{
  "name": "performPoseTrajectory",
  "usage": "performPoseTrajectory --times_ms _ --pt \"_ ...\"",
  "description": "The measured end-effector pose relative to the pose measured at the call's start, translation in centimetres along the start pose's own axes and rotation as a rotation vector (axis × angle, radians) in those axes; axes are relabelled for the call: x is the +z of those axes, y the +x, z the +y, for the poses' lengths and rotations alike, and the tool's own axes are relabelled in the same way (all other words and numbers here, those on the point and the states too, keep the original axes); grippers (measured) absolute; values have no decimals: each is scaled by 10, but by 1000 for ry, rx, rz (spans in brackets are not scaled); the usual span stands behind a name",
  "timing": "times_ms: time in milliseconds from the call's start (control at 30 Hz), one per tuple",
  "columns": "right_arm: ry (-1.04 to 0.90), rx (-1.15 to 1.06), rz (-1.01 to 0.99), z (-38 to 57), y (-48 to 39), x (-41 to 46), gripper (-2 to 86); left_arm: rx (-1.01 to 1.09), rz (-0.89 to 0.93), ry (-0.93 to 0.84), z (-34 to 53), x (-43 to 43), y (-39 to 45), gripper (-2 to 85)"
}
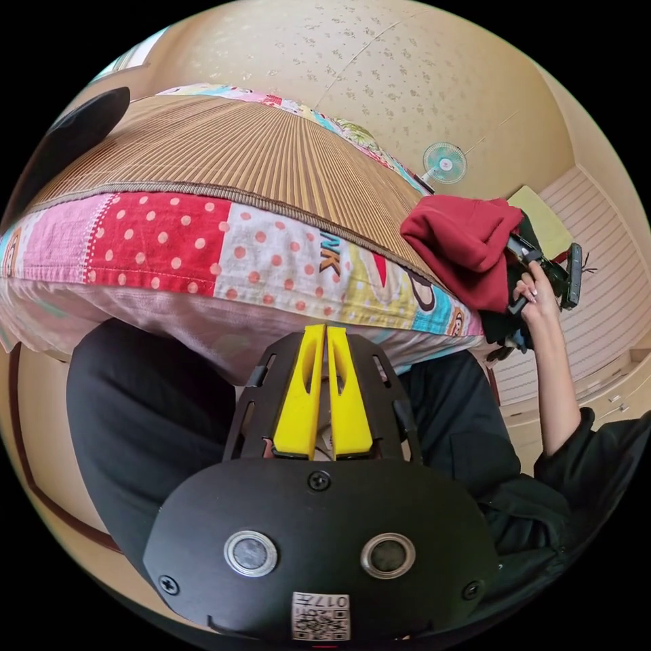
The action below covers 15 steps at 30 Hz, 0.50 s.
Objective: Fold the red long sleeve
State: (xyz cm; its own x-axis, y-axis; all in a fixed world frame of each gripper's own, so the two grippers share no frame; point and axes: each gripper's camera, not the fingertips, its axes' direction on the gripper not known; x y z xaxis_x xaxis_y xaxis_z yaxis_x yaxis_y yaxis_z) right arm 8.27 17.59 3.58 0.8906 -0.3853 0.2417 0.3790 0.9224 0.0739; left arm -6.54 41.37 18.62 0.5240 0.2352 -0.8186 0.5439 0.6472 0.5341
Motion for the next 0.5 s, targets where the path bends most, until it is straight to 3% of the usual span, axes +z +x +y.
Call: performPoseTrajectory --times_ms 100,233,367,500 --pt "-9 -244 -76 -18 -73 3 30 -15 12 15 1 -1 -4 -10" --pt "-25 -528 -393 1 -109 8 30 -11 6 9 0 1 -2 -10" --pt "-97 -524 -438 43 -90 26 34 -13 9 17 1 0 -4 -10" --pt "-140 -325 -511 80 -35 29 37 -35 29 20 0 4 -8 -10"
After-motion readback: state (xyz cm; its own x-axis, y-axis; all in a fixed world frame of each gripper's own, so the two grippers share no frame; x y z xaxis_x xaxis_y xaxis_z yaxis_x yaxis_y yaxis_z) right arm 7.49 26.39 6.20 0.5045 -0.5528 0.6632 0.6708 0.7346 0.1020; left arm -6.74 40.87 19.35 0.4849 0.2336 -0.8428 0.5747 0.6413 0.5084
